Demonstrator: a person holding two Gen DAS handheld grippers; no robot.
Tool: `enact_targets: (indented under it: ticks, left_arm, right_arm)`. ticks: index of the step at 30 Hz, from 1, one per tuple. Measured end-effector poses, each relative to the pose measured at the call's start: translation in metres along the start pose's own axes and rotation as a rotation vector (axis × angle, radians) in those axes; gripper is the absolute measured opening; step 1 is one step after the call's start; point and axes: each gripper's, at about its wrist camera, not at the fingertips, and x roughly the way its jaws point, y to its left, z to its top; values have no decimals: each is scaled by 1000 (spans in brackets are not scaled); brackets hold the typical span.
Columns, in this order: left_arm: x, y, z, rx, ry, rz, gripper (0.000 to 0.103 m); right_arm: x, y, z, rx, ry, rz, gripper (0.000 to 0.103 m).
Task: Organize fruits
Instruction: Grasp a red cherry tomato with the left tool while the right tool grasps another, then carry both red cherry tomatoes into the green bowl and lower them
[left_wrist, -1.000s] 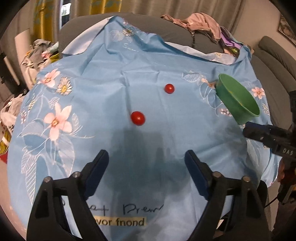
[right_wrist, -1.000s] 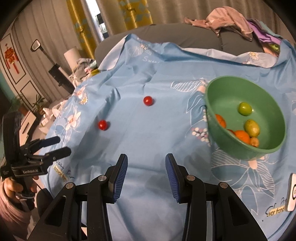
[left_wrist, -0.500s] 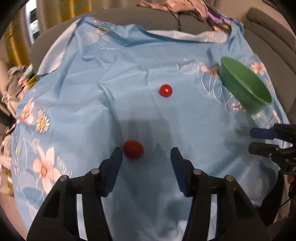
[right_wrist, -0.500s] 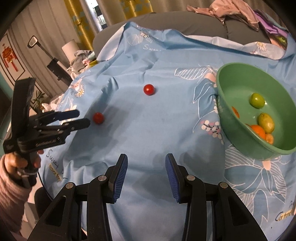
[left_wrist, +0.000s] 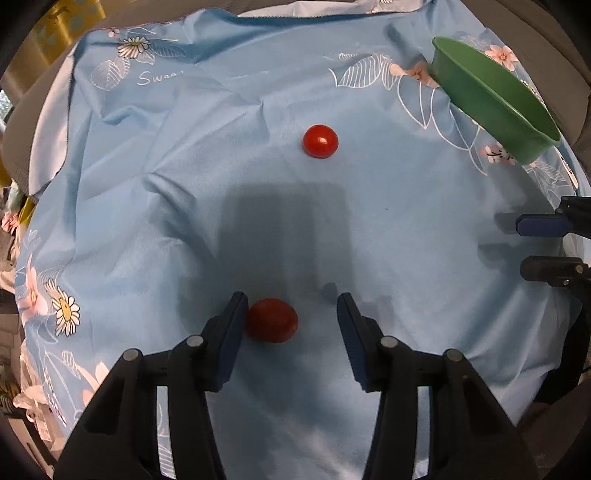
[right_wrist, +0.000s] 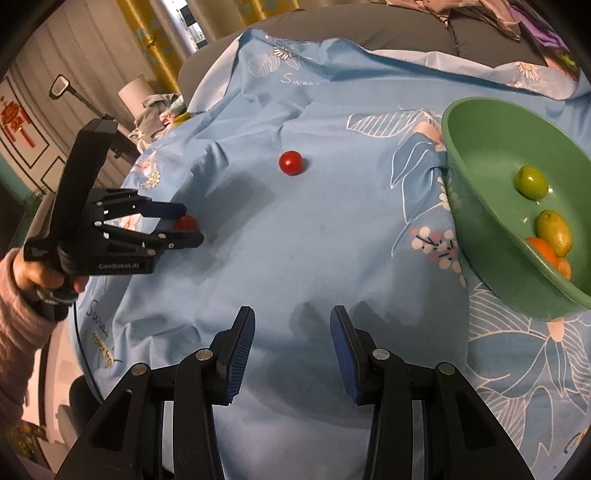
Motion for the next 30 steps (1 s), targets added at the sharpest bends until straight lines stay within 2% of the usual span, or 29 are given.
enact_targets:
  ticks: [2, 7, 13, 16, 23, 26, 30]
  left_arm:
    - [0, 2, 0, 25, 7, 7, 39]
    - [1, 2, 0, 77, 14, 27, 33]
    - [5, -18, -4, 234, 84, 55, 33]
    - [7, -11, 1, 199, 91, 35, 31]
    - [4, -4, 0, 112, 41, 23, 30]
    - [-5, -2, -5, 1, -35, -23, 30]
    - [-27, 17, -3, -218, -190, -113, 30]
  right_arm:
    - [1, -1, 0, 3, 0, 1, 43]
    - [4, -3, 2, 6, 2, -2, 43]
    - [7, 0, 6, -8, 0, 0, 43]
    - [10, -1, 7, 3, 3, 2, 43]
    - [13, 0, 11, -8, 12, -3, 43]
    - [16, 3, 21, -15, -1, -1, 43]
    - [28, 9, 40, -37, -21, -9, 43]
